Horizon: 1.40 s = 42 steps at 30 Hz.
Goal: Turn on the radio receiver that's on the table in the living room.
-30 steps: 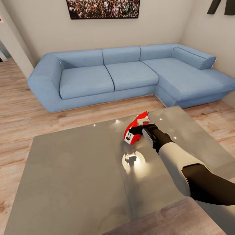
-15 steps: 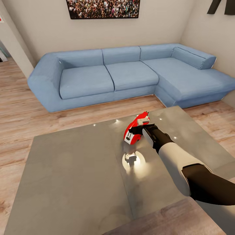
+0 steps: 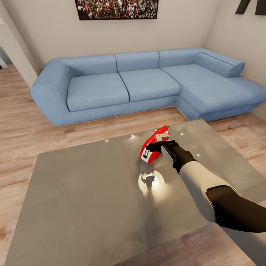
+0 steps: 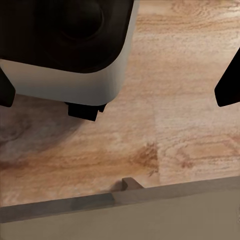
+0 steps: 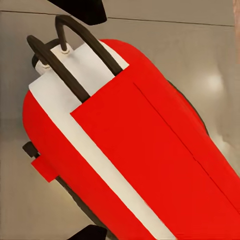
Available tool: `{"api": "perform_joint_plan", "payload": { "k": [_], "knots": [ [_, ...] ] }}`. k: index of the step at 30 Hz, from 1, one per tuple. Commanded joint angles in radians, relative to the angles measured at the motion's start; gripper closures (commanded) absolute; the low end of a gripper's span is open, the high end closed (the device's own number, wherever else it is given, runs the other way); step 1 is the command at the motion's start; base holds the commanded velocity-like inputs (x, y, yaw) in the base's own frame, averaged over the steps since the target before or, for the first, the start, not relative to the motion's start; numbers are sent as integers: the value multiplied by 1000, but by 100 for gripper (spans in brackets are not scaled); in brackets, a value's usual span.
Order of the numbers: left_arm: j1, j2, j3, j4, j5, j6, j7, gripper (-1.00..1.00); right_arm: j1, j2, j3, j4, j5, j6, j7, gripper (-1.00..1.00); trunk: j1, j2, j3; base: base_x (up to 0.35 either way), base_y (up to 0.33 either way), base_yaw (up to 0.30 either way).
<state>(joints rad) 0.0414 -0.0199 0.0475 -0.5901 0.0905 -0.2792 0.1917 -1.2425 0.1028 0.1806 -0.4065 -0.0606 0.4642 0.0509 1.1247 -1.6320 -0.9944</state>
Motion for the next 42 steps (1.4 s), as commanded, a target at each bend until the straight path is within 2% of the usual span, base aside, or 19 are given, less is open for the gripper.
{"api": "perform_joint_plan", "payload": {
  "k": [1, 3, 4, 42],
  "knots": [
    [0, 0, 0, 0, 0, 0, 0, -100, 0, 0, 0, 0, 1, -1, 0, -100, 0, 0, 0, 0, 0, 0],
    [0, 0, 0, 0, 0, 0, 0, -100, 0, 0, 0, 0, 1, -3, 0, -100, 0, 0, 0, 0, 0, 0],
    [0, 0, 0, 0, 0, 0, 0, -100, 0, 0, 0, 0, 1, -3, 0, 100, 0, 0, 0, 0, 0, 0],
    [0, 11, 2, 1, -5, 3, 0, -100, 0, 0, 0, 1, 1, 2, -2, 100, 0, 0, 0, 0, 0, 0]
  ]
}}
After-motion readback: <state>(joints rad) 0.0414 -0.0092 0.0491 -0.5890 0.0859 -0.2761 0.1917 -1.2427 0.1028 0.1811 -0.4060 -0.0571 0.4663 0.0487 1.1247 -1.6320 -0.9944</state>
